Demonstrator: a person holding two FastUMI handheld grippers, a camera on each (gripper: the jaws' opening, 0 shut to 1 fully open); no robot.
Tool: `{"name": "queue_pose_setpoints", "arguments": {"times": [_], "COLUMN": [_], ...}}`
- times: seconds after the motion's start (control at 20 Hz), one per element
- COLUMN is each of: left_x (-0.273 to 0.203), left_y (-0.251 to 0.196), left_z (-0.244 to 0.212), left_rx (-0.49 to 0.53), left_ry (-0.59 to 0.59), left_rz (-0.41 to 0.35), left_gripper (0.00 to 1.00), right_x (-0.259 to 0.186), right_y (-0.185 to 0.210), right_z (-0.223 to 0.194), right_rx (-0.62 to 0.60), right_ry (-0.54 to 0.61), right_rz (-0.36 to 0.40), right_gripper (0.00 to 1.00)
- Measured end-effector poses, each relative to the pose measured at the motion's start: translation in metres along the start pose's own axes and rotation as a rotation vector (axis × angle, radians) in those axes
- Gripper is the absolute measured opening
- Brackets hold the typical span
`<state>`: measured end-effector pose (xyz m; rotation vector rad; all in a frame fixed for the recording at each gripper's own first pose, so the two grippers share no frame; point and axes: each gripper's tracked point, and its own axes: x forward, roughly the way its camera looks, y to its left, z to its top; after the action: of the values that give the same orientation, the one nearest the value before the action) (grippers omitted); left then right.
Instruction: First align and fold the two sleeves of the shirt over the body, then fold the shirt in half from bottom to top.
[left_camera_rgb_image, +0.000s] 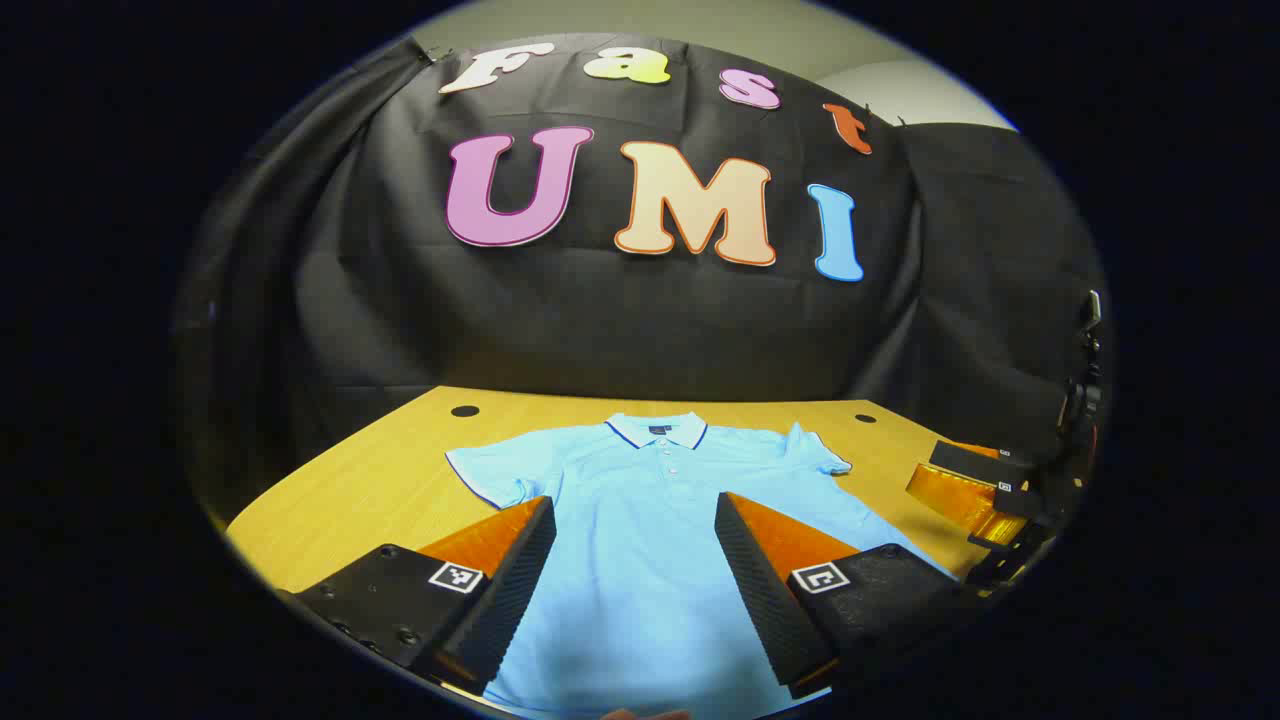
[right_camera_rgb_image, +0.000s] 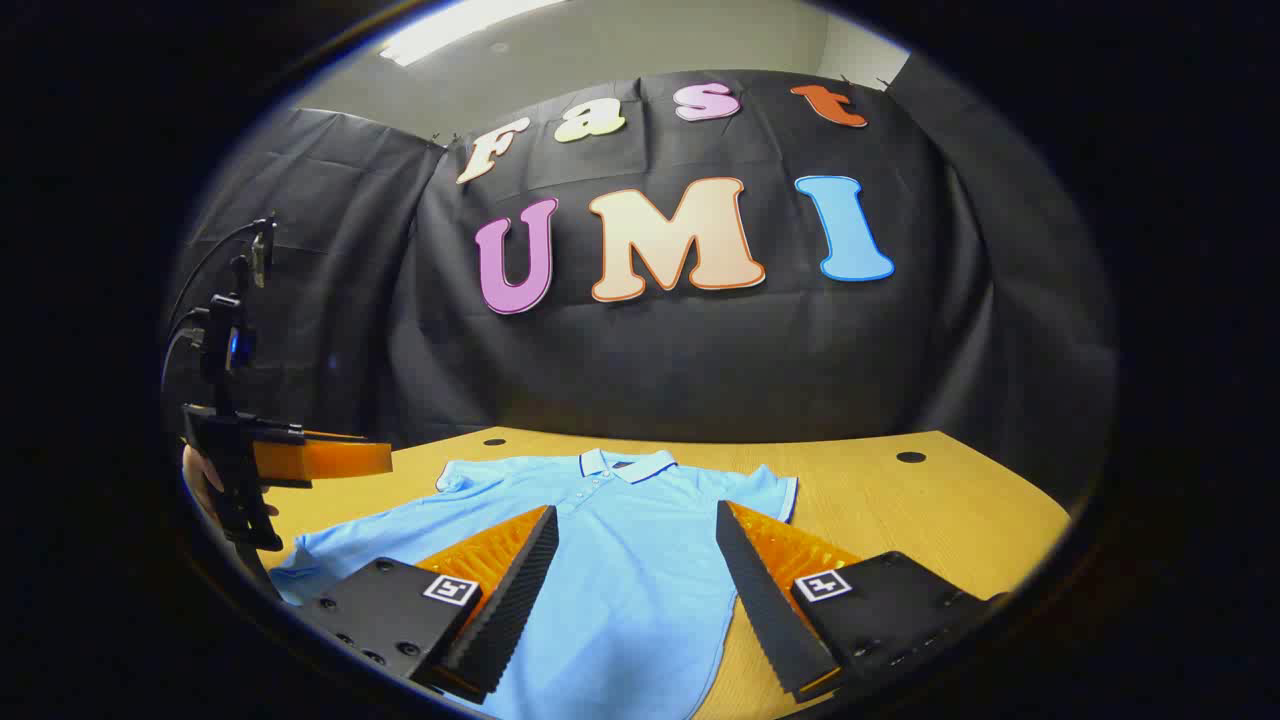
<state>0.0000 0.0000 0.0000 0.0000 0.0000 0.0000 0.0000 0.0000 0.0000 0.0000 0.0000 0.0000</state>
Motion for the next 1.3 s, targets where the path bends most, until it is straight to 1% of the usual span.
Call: {"name": "queue_pose_setpoints", "arguments": {"times": [0.3, 0.4, 0.55, 0.6, 0.65, 0.75, 0.8, 0.9, 1.05, 1.2, 1.3], "left_x": [-0.001, 0.0, -0.001, -0.001, -0.003, -0.005, -0.006, -0.007, -0.008, -0.009, -0.01], "left_y": [-0.002, 0.003, 0.002, 0.002, 0.001, -0.001, -0.001, -0.003, -0.011, -0.011, -0.015], "left_z": [-0.008, -0.009, -0.009, -0.009, -0.011, -0.01, -0.01, -0.009, -0.008, -0.01, -0.01], "left_rx": [-0.006, -0.012, -0.012, -0.012, -0.012, -0.013, -0.014, -0.019, -0.029, -0.032, -0.046], "left_ry": [0.037, 0.045, 0.052, 0.052, 0.054, 0.053, 0.053, 0.054, 0.057, 0.062, 0.075], "left_rz": [0.002, 0.012, 0.02, 0.019, 0.014, 0.005, 0.003, -0.005, -0.03, -0.035, -0.054], "left_gripper": [0.95, 0.95, 0.95, 0.95, 0.95, 0.95, 0.95, 0.95, 0.95, 0.95, 0.95], "right_x": [0.0, 0.001, 0.002, 0.004, 0.004, 0.006, 0.007, 0.011, 0.023, 0.044, 0.062], "right_y": [0.002, 0.002, 0.003, 0.004, 0.006, 0.006, 0.005, -0.003, -0.013, -0.036, -0.056], "right_z": [-0.006, -0.005, -0.011, -0.014, -0.016, -0.022, -0.022, -0.022, -0.015, 0.002, 0.002], "right_rx": [0.009, 0.006, 0.007, 0.01, 0.012, 0.009, 0.006, 0.01, 0.023, 0.007, 0.035], "right_ry": [0.015, 0.014, 0.03, 0.038, 0.045, 0.063, 0.075, 0.086, 0.142, 0.179, 0.232], "right_rz": [-0.001, -0.002, -0.003, 0.0, 0.002, 0.001, -0.001, -0.026, -0.033, -0.061, -0.091], "right_gripper": [0.98, 1.0, 0.99, 0.98, 1.0, 0.98, 1.0, 0.98, 0.98, 0.98, 0.98]}}
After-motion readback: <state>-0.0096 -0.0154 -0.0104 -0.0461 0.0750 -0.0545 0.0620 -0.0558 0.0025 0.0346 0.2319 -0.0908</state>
